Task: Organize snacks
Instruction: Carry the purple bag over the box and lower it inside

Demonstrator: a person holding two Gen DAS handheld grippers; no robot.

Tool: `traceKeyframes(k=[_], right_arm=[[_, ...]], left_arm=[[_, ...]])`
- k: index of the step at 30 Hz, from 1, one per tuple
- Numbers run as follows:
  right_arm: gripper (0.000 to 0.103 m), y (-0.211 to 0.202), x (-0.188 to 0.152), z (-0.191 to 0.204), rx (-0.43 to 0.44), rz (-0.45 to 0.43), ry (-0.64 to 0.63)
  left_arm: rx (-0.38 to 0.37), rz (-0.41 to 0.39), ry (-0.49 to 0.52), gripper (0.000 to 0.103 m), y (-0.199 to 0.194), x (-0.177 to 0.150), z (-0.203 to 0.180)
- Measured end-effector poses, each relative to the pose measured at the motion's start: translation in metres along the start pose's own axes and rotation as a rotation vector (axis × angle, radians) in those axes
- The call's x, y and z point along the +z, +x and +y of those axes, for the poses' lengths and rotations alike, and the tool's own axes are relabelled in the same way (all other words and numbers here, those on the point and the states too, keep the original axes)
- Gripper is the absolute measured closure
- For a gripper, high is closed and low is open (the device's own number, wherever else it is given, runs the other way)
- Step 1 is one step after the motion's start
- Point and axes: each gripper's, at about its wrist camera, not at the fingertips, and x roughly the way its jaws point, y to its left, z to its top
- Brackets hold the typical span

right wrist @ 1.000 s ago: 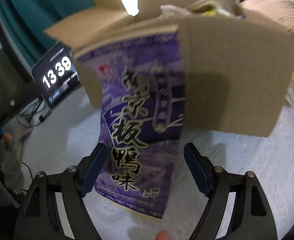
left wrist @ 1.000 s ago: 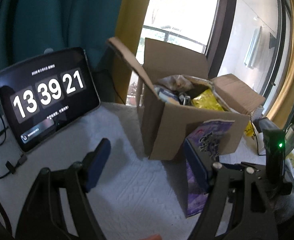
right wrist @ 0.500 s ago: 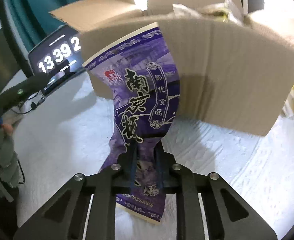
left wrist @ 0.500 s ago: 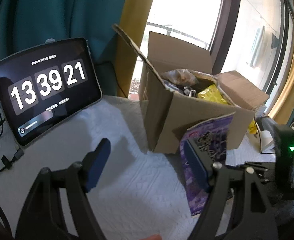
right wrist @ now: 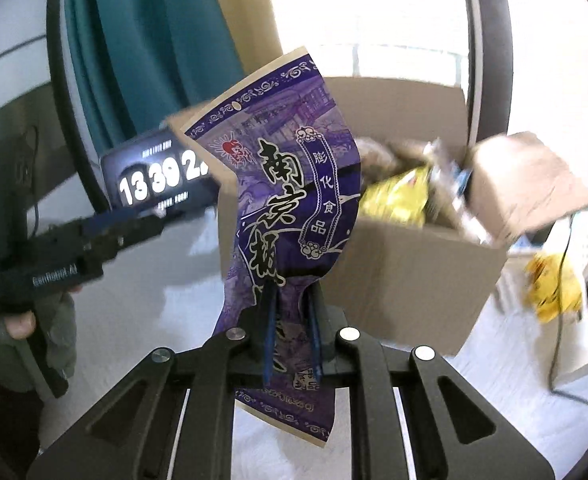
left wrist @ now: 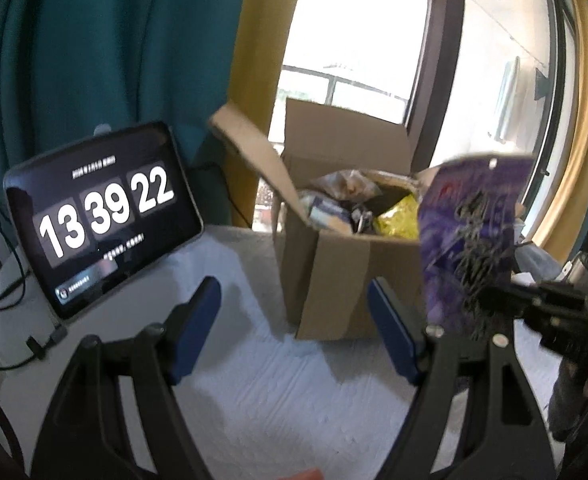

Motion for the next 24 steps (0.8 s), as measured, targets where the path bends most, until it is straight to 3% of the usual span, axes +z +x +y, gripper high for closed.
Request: traceKeyframes(k=[15,17,19,24], right_arm=[[0.088,-0.012,0.081,-0.021,-0.018,-0.159,-0.030],[0.088,-0.010,0.088,-0.023,-0.018,-0.169,-0.036],[0.088,-0.007,0.096,-0.025,-0.016,-0.180,-0.041],[0.088,0.004,0.114,-0.027,-0.009,-0.198,-0.062]], left_arm=[[0.026,-0.104,0.050,0.026,-0.018,0.050,-0.014],[0.029,-0.117,0.049,0.022,-0.018,0.056,-0.014],[0.037,-0.135,0.046,0.010,-0.018,0.064,-0.014],[0.061,-0.156,0.054,0.007,-0.013,0.079,-0.014]])
